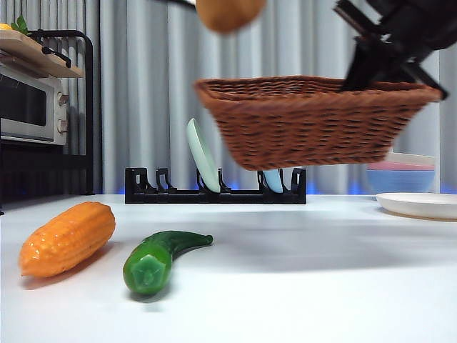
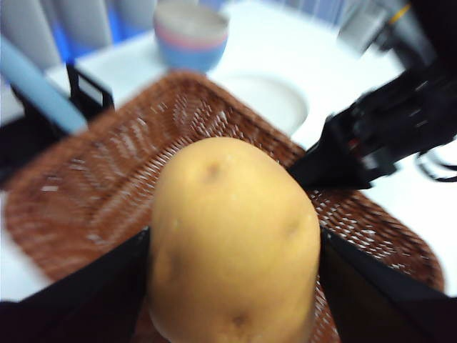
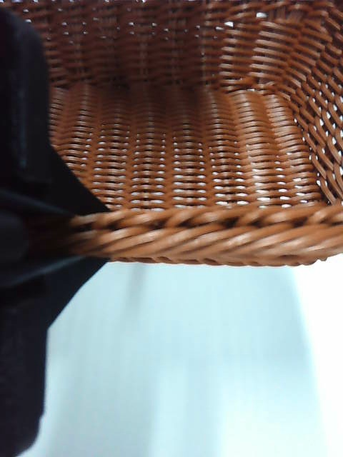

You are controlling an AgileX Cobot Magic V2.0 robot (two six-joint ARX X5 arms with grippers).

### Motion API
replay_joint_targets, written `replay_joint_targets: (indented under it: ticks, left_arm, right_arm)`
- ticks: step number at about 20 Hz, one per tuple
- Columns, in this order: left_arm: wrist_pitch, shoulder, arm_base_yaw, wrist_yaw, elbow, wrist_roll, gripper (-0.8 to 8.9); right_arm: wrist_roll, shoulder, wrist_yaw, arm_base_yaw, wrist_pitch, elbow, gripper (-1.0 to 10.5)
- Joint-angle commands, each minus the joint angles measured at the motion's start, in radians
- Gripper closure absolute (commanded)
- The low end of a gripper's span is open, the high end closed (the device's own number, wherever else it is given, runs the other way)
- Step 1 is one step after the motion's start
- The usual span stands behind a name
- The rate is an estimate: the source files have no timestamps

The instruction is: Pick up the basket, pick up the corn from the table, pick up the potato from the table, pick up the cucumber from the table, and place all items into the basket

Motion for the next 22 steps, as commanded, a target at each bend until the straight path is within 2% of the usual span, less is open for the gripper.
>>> replay_joint_targets:
  ticks: [1, 3, 6, 7, 9, 10, 16, 22]
  left_arm:
    - [0.040, 0.053, -0.035, -0.061, -0.008, -0.022, 8.22]
    - [0.042, 0.101, -0.040, -0.102, -0.008, -0.021, 8.22]
    - [0.023, 0.156, -0.040, -0.117, -0.008, -0.021, 7.94]
    - [0.013, 0.160, -0.040, -0.117, -0.008, -0.021, 6.73]
    - [0.014, 0.160, -0.045, -0.118, -0.008, -0.021, 2.38]
    - [0.016, 0.160, -0.049, -0.118, -0.008, -0.021, 1.86]
    - [0.002, 0.142, -0.058, -0.108, -0.006, -0.032, 1.87]
    - [-0.374, -0.021, -0.079, -0.089, 0.205, -0.036, 1.88]
  right_arm:
    - [0.056, 0.008, -0.011, 0.052, 0.050, 0.007, 9.6]
    - [0.060, 0.008, -0.008, 0.096, 0.070, 0.007, 9.6]
    - [0.082, 0.008, -0.010, 0.111, 0.076, 0.007, 9.6]
    - [0.082, 0.008, -0.010, 0.111, 0.073, 0.007, 9.6]
    - [0.083, 0.008, -0.009, 0.110, 0.072, 0.007, 9.6]
    - [0.084, 0.008, -0.009, 0.110, 0.072, 0.007, 9.6]
    - [0.084, 0.008, -0.008, 0.109, 0.071, 0.007, 9.6]
    - [0.073, 0.008, -0.005, 0.034, 0.071, 0.007, 9.6]
